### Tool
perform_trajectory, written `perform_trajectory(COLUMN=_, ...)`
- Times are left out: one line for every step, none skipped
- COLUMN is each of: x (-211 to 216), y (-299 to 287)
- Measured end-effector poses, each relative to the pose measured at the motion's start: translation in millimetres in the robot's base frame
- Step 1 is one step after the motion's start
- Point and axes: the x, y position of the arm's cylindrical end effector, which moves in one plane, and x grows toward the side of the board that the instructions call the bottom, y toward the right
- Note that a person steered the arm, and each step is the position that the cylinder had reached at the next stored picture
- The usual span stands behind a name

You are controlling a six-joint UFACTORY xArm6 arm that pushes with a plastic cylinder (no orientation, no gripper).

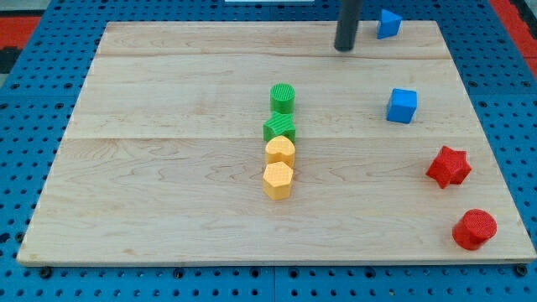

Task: Slide blue triangle towards center

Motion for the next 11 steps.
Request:
perform_trajectory(x=-43.9, y=107.9)
perform_trajectory(x=-92.7, y=160.0)
perform_trajectory(x=-92.5, y=142.6)
perform_trajectory(x=-92.4, y=53.7)
perform_trajectory(x=-92.2, y=2.7)
perform_trajectory(x=-92.2, y=0.7)
perform_trajectory(x=-86.4, y=-19.2)
perform_trajectory(x=-70.9, y=-77.4)
perform_trajectory(x=-70.4, y=-67.8)
perform_trajectory(x=-65.2, y=-26.7)
perform_trajectory(x=-32.9, y=-42.1)
